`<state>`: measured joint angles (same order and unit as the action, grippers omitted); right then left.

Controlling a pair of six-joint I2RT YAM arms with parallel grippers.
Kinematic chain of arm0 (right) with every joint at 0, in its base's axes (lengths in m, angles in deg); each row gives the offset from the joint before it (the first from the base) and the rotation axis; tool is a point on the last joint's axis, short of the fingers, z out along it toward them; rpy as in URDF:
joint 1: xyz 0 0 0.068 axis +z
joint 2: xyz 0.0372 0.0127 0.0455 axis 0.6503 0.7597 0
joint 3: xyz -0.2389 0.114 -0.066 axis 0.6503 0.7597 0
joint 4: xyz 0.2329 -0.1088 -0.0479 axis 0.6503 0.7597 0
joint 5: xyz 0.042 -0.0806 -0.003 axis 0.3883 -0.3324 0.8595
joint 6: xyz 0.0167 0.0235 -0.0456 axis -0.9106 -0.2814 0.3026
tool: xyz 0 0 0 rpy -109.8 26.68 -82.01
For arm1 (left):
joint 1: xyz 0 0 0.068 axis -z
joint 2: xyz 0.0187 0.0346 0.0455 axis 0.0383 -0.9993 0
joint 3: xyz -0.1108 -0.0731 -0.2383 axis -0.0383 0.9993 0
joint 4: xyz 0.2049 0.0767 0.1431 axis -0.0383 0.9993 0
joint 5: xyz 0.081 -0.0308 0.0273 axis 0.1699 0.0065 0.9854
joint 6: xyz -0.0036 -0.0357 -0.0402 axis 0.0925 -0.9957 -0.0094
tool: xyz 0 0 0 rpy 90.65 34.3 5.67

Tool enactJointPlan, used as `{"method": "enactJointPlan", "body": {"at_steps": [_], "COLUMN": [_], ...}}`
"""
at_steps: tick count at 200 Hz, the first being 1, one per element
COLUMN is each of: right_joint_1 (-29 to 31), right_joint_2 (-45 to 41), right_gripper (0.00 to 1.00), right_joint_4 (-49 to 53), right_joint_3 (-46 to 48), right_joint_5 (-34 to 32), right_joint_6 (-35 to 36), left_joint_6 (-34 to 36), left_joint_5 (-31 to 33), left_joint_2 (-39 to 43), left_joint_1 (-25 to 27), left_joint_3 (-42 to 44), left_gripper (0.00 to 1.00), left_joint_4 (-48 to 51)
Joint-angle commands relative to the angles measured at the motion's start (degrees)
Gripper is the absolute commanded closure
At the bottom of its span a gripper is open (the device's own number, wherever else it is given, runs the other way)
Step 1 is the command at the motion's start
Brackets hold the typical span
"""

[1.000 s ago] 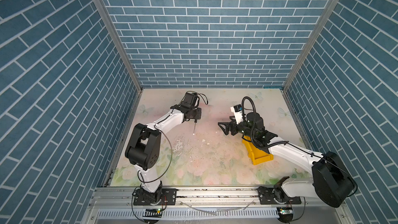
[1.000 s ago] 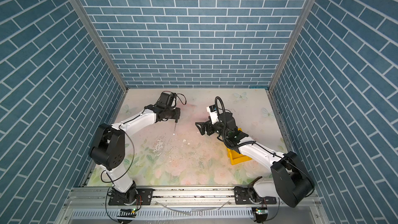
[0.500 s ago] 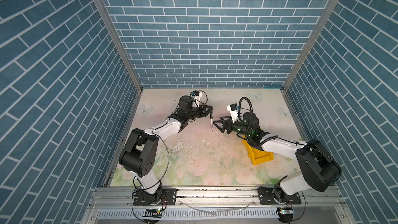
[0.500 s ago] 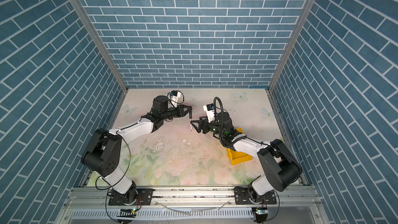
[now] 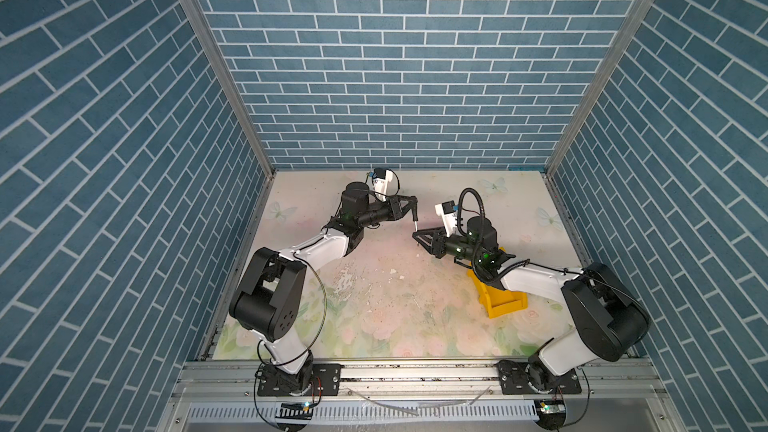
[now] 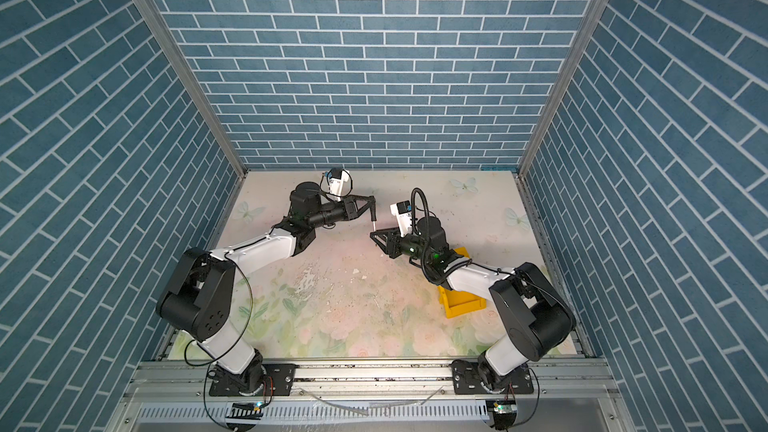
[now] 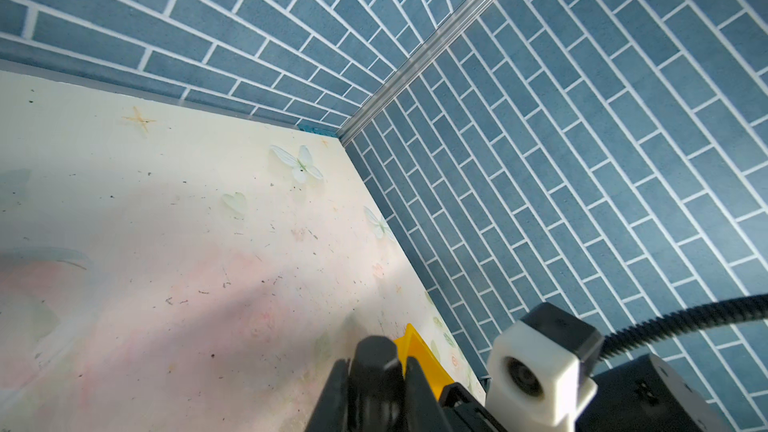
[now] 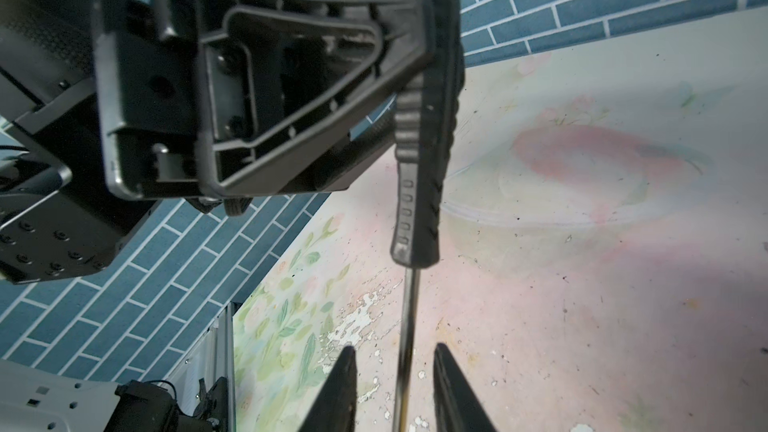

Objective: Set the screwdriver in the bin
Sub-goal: 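Bring the screwdriver toward the right gripper and grasp its shaft with the right gripper, then open the left gripper and carry the screwdriver over the yellow bin with the right gripper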

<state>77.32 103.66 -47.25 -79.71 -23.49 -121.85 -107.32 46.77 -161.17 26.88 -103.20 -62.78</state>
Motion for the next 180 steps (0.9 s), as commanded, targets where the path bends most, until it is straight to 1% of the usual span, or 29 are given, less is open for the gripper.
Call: {"method": "enactJointPlan", "body": {"at_steps": [1,37,67,76,92,108,134,155,164,175,180], "right_joint_1": [0.2,0.2,0.2,0.2,0.2,0.2,0.1,0.0,0.0,-0.2,-0.2], "right_joint_2": [0.7,0.3,-0.1,-0.5,-1.4,-3.2,-7.3,-11.9,-14.2,-17.2,-18.7], "right_gripper": [0.77,1.0,1.0,1.0,1.0,1.0,1.0,1.0,1.0,1.0,1.0], "right_joint_4": [-2.7,-2.3,-1.3,-0.6,1.9,6.1,16.0,26.3,31.0,35.6,37.9], "right_joint_3": [-2.2,-1.9,-1.7,-1.8,-2.0,-2.2,-2.6,-2.8,-2.6,-1.8,-1.5], "right_joint_5": [1.1,1.1,0.9,0.8,0.7,-0.1,-2.2,-5.4,-7.5,-10.3,-11.6], "right_joint_6": [-1.4,-1.3,-0.7,0.0,1.8,4.9,11.4,16.8,19.2,20.4,20.8], "left_joint_6": [-0.3,-0.2,0.0,0.1,1.0,2.3,6.4,11.0,12.8,15.5,16.7], "left_joint_5": [-1.8,-1.4,-1.1,-0.8,0.1,1.3,3.4,5.5,6.3,7.8,8.3], "left_joint_2": [1.0,0.4,0.3,0.5,0.9,1.7,3.5,5.6,6.5,7.8,8.4], "left_joint_1": [0.3,0.3,0.4,0.3,0.3,0.3,0.3,0.3,0.3,0.4,0.5], "left_joint_3": [0.7,1.1,1.4,1.5,1.9,2.6,4.1,5.8,6.5,7.0,7.3], "left_gripper": [0.97,0.98,0.97,0.94,0.79,0.61,0.4,0.23,0.13,0.02,0.01], "left_joint_4": [-2.6,-2.5,-2.5,-2.5,-2.3,-2.1,-2.2,-1.6,-1.4,-0.3,0.1]}}
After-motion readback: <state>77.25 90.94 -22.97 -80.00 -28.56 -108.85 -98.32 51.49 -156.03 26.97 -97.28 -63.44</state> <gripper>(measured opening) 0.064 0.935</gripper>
